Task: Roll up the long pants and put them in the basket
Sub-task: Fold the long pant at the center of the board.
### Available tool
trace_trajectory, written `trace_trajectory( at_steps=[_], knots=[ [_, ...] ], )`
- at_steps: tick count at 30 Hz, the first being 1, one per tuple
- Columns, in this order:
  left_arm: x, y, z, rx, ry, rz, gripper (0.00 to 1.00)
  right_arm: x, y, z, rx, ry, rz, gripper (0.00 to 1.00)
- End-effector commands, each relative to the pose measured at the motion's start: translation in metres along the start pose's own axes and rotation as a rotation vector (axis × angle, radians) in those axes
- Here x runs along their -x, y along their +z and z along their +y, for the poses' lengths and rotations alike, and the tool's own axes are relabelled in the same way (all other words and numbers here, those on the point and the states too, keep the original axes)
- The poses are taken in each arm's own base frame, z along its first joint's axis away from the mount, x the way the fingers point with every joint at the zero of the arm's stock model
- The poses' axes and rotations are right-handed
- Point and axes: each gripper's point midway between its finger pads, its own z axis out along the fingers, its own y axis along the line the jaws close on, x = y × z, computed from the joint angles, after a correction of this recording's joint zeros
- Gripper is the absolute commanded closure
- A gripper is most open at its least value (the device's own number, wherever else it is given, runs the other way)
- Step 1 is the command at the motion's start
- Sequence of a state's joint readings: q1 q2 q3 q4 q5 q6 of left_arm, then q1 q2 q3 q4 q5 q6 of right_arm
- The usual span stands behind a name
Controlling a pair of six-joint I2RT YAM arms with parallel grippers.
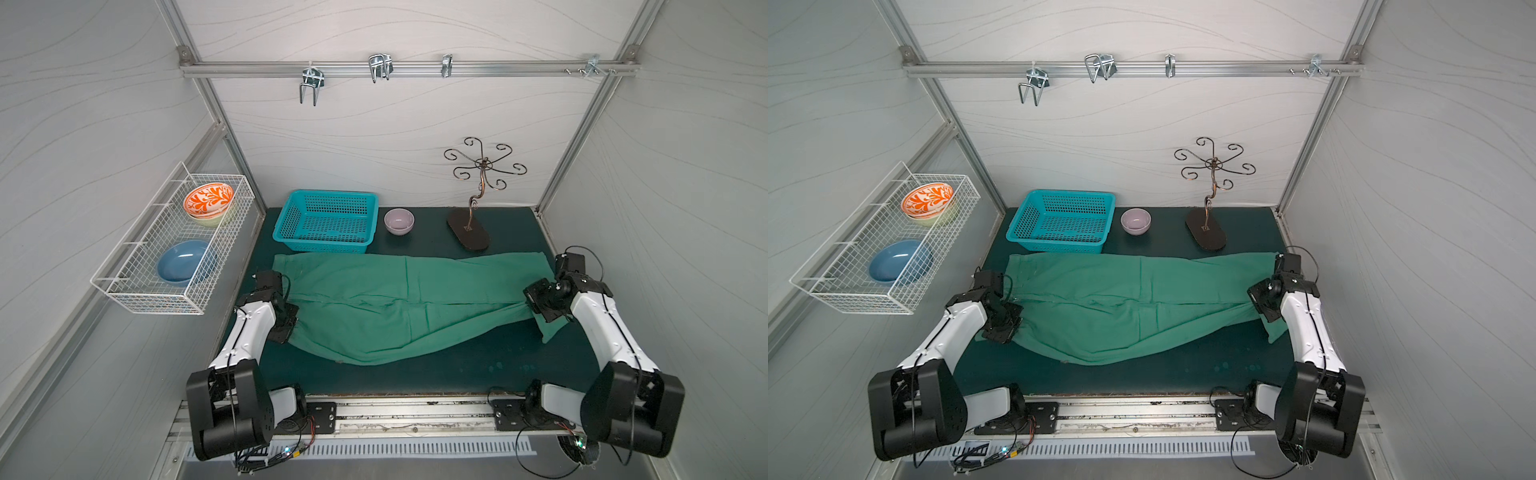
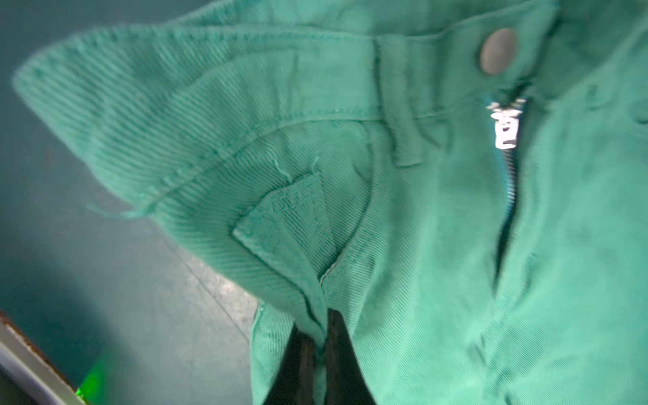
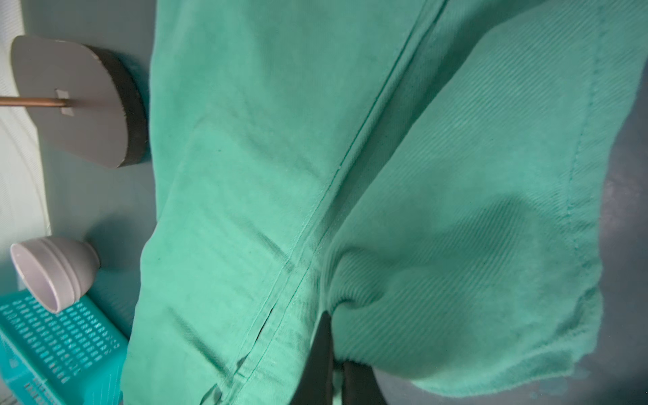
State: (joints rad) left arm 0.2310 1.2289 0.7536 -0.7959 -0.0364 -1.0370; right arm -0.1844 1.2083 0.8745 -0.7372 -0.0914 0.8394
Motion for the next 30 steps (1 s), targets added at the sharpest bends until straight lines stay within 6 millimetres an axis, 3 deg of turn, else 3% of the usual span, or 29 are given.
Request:
trace_trajectory(
  at_steps=[1, 8, 14, 30],
  knots=[
    [0.008, -0.026, -0.026, -0.061, 0.038, -0.043, 1.0, 0.009, -0.009, 0.016, 0.05, -0.034, -0.01, 1.0],
    [0.023, -0.06, -0.064, -0.122, 0.115, -0.143, 1.0, 0.033, -0.025, 0.051, 0.138, -0.065, -0.04, 1.0],
    [0.043, -0.08, -0.086, -0.155, 0.112, -0.224, 1.0, 0.054, -0.021, 0.075, 0.236, -0.024, -0.044, 1.0],
    [0.06, -0.084, -0.178, -0.298, 0.114, -0.328, 1.0, 0.109, 0.005, 0.132, 0.348, -0.007, -0.049, 1.0]
  ],
)
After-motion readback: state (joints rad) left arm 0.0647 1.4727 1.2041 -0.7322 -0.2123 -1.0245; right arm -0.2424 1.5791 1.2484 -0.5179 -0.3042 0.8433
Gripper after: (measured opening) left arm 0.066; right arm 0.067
